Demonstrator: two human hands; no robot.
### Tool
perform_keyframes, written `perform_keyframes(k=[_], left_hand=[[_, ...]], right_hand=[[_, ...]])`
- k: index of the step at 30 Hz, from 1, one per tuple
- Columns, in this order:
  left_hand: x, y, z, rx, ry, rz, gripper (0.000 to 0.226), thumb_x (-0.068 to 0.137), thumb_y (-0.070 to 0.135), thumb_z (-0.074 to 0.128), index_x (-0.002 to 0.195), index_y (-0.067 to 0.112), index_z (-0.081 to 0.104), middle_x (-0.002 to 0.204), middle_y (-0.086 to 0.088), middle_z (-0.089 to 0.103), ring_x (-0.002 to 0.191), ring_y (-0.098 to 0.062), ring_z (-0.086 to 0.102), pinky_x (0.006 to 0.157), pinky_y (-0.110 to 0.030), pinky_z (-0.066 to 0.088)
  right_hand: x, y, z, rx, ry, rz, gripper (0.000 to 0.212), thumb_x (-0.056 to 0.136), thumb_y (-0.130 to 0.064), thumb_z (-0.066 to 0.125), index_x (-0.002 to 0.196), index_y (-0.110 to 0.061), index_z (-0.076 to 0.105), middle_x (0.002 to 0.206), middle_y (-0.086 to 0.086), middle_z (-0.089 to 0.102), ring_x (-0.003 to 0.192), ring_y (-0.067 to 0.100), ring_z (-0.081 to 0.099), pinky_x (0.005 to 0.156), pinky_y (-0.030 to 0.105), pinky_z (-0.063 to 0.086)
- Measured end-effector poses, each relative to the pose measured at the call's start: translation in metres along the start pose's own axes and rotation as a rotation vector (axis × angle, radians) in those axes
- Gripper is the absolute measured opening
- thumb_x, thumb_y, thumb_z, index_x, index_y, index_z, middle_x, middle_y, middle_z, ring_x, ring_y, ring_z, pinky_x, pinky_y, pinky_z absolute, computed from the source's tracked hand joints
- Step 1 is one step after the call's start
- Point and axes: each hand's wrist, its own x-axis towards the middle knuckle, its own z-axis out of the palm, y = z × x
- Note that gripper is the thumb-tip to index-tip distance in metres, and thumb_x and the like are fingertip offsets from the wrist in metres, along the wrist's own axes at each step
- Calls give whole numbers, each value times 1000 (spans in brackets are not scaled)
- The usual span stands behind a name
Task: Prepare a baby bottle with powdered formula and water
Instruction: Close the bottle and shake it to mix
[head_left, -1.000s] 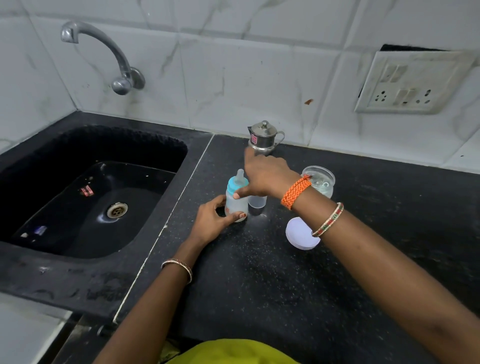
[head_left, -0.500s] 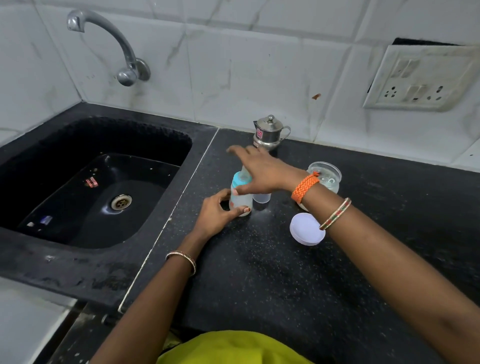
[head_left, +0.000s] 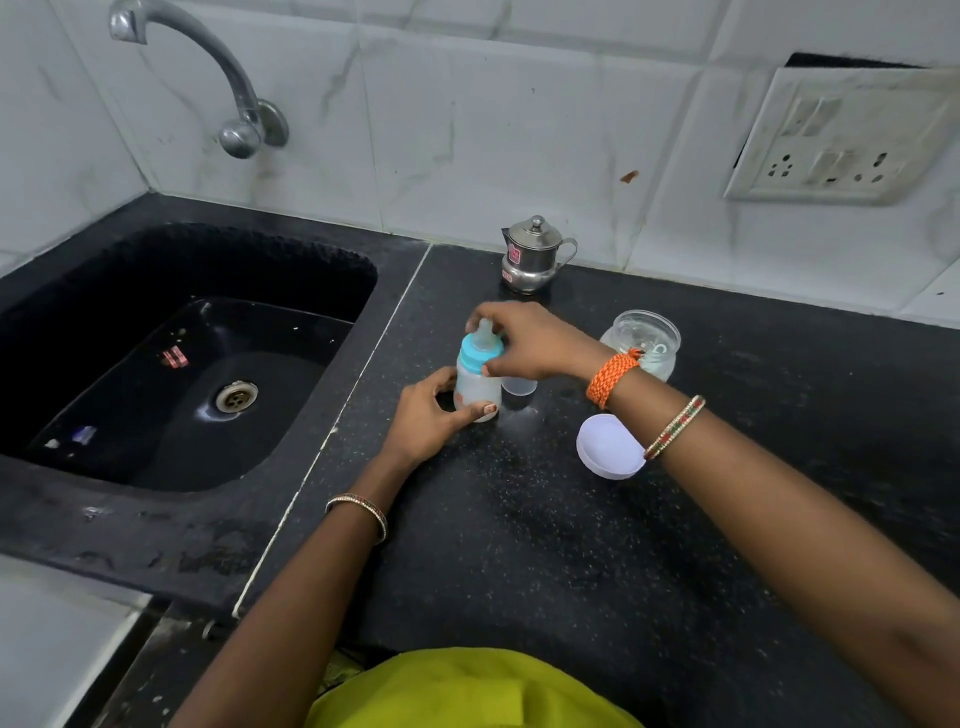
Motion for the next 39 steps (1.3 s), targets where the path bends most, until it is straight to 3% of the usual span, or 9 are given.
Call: perform_keyframes(k=[10, 12, 18, 21, 23, 28, 31, 35, 39], left_hand=[[6, 19, 6, -112, 68, -74, 42, 69, 36, 78, 106, 18, 66, 100, 5, 72, 85, 2, 66, 78, -17, 54], [11, 42, -4, -315, -75, -80, 48, 64, 39, 76, 105, 17, 66, 100, 1, 72, 91, -11, 68, 86, -36, 55], [4, 130, -19, -1089, -900, -137, 69, 56, 45, 77, 110, 6, 60, 91, -12, 67, 82, -25, 65, 71, -40, 57], [-12, 152, -2, -1513, -1136, -166, 60, 67, 27, 76, 111, -5, 49, 95, -25, 61, 89, -40, 63, 66, -47, 58], [-16, 156, 1, -1566, -1247, -121, 57, 74, 27, 71, 113, -6, 45, 96, -26, 60, 89, -39, 64, 63, -42, 59], [-15, 140, -17, -832, -589, 20, 61, 63, 49, 76, 103, 8, 55, 82, -9, 65, 69, -21, 65, 51, -29, 54], [-7, 120, -7, -478, -155, 69, 49, 67, 39, 71, 107, 20, 53, 92, 1, 65, 79, -7, 67, 62, -22, 53], [-5, 74, 21, -285, 89, -11, 64, 64, 38, 70, 122, 20, 51, 103, 7, 66, 94, -5, 64, 72, -16, 50], [-7, 37, 22, -118, 178, -69, 64, 71, 31, 72, 129, 19, 47, 111, 3, 64, 97, -7, 62, 81, -24, 50]], right_hand=[[-4, 5, 38, 416, 501, 289, 45, 69, -48, 78, 80, -15, 50, 74, -4, 54, 65, 9, 50, 54, 23, 39], [-6, 4, 19, 706, 427, 229, 51, 71, -50, 76, 93, -9, 53, 83, 1, 56, 73, 12, 54, 61, 22, 42], [-50, -22, -56, 1560, -262, -418, 60, 79, -29, 71, 126, 3, 53, 124, 19, 60, 119, 31, 55, 101, 38, 44], [-67, -40, -60, 1699, -65, -255, 29, 63, 25, 42, 90, 24, 53, 58, 23, 67, 54, 23, 71, 50, 28, 57], [-83, -50, -64, 1753, 13, -204, 35, 39, 15, 72, 68, 13, 54, 39, 13, 58, 31, 16, 59, 29, 20, 44], [-60, -41, -61, 1382, -83, -257, 15, 75, -21, 61, 70, -6, 65, 86, 8, 75, 96, 20, 69, 83, 32, 52], [-29, -22, -30, 1276, 214, -67, 8, 70, -14, 65, 69, -7, 67, 85, 10, 74, 85, 17, 69, 76, 30, 53], [-2, -16, 23, 934, 544, 234, 17, 59, -30, 76, 58, -16, 67, 61, -2, 62, 65, 16, 58, 73, 42, 50], [9, -7, 59, 617, 426, 242, 40, 66, -65, 66, 74, -27, 63, 76, -9, 69, 85, 15, 66, 93, 48, 47]])
